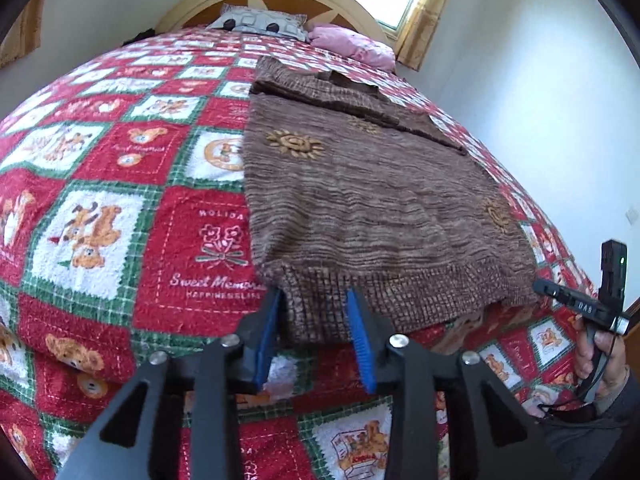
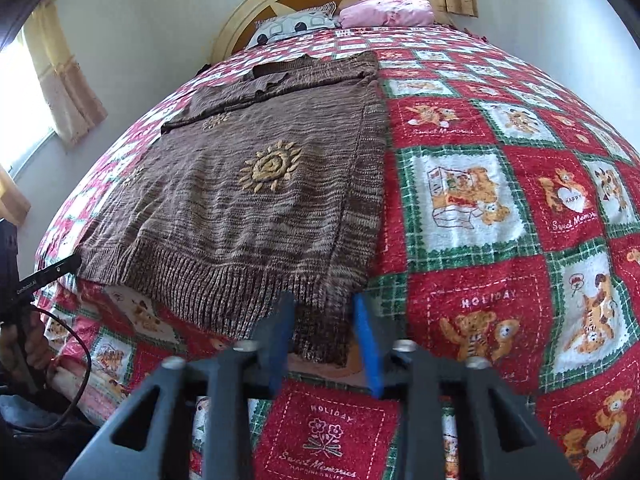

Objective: Fold small clothes
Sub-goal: 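Grasp the sweater hem with the left tool while the right tool grasps it beside, then lift the hem with both tools and fold it toward the collar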

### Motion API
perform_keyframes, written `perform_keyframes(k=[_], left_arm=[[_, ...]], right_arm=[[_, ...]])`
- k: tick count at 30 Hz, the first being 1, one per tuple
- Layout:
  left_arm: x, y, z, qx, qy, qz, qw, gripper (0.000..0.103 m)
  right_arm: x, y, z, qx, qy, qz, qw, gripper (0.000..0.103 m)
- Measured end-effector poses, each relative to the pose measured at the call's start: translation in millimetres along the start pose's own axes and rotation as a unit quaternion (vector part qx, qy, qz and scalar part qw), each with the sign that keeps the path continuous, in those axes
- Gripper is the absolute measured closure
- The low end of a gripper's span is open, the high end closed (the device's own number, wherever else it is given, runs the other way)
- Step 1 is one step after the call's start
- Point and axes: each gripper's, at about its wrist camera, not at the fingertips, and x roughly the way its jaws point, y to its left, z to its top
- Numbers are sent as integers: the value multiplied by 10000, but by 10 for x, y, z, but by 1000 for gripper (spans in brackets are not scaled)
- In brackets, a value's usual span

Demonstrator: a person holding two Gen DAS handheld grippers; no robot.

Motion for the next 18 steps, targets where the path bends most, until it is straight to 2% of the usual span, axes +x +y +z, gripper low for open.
perform_keyframes(k=[1,4,10,14,18], left_arm=[[-4,-26,-7,141,-2,-7,9999,95],[-59,36,25,17,-93,-198,9998,96],[-307,148,143,-266,-546,-614,9963,96],[-372,178,247,-443,-622,-903,9930,96],[-405,192,359,-475,-693,-1031,9911,96]], right_arm=[[-7,-32,3,104,22,151,9998,96],[-95,-154,46,414,-102,530,9977,98],[-480,-334,185,914,-852,1276,9839,98],[-563,-276,285,929,-1009,1384,9808,98],[-661,-202,429,837,-1180,1476,9784,98]])
